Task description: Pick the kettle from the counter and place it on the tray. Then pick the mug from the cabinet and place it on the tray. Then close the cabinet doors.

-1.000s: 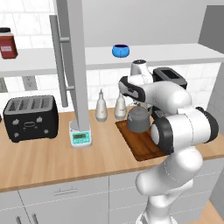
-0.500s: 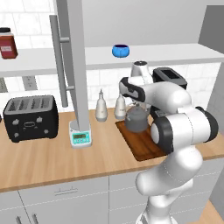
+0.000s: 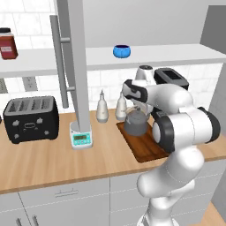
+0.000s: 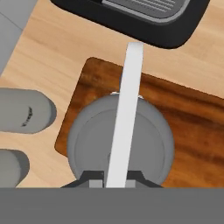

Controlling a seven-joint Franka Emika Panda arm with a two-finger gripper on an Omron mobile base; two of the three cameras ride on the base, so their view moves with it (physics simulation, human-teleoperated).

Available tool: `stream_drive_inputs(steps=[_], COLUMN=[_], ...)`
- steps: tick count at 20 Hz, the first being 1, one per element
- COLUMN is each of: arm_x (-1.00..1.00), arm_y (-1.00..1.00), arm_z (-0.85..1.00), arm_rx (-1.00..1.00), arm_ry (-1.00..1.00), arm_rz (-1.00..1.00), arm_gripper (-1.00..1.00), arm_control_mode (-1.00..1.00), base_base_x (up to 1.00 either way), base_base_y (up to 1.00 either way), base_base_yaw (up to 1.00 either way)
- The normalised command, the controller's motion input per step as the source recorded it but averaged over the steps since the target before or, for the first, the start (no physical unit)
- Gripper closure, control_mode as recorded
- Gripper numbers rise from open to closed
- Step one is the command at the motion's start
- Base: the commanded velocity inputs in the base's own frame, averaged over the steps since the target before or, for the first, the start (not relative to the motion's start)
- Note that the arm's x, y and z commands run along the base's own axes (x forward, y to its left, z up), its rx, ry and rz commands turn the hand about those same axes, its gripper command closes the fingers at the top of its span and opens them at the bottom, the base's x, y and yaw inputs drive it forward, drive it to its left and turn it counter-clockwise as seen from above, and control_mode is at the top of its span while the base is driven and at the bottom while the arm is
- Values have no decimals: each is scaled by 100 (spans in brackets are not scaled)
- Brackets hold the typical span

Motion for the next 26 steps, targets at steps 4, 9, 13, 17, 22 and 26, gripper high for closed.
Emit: stream_drive_inputs(steps=[4,9,13,17,22,26], arm_x=[13,17,25,29,17,-7], arm_y=[-10,-5,-3,-7,-3,-6], arm_z=[-22,-25,-26,-25,-34,-36], arm_rx=[0,0,0,0,0,0], arm_ry=[-3,-1,0,-2,-1,-8], arm_rz=[0,0,2,4,5,4], arm_gripper=[100,100,100,100,100,-100], arm_control_mode=[-100,-100,-100,-100,-100,-100], base_base_x=[0,0,0,0,0,0], base_base_y=[0,0,0,0,0,0], base_base_yaw=[0,0,0,0,0,0])
